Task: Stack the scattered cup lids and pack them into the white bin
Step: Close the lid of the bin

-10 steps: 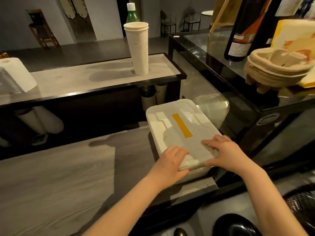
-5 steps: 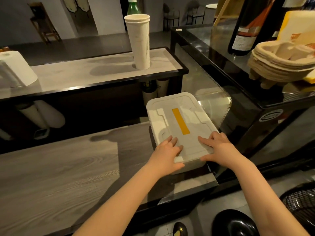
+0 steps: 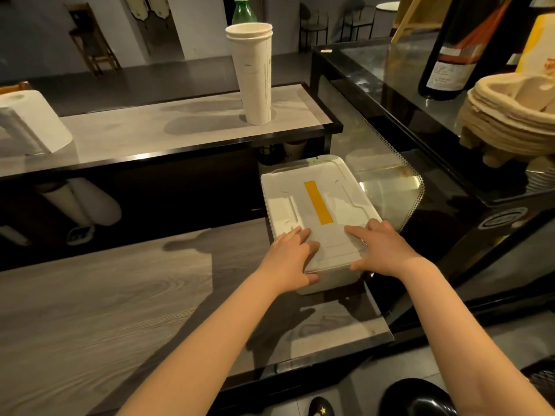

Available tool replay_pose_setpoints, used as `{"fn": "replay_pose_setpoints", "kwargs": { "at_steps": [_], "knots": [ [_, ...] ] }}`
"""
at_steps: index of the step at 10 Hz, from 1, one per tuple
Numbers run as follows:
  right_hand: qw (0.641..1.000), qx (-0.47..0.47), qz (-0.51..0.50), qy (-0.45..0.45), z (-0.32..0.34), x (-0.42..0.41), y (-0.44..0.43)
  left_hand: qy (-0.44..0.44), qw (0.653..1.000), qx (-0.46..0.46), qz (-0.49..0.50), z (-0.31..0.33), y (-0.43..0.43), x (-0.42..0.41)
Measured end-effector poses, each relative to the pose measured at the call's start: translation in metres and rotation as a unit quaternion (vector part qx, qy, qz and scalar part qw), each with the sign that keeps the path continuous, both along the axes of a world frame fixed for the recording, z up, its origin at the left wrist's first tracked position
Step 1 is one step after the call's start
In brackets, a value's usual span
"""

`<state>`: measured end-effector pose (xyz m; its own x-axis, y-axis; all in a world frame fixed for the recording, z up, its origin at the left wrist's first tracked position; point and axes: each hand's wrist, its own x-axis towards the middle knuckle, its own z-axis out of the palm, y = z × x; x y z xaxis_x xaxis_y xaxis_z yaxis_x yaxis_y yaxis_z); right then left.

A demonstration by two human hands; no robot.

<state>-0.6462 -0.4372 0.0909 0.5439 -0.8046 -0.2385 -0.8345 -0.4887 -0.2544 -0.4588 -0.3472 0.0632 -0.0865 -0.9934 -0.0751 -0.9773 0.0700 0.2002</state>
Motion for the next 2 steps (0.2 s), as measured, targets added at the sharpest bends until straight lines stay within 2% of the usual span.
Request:
{"fn": "replay_pose_setpoints", "kwargs": {
  "at_steps": [1,2],
  "knots": [
    [0.999,-0.030,-0.008,0.008,0.009,0.007,0.003,0.038,0.999,0.005,0.004,0.012,0.004,0.004],
    [0.997,-0.067,-0.021,-0.046,0.016,0.023,0.006,0.085,0.995,-0.037,0.045,0.022,0.010,0.015]
  ]
}}
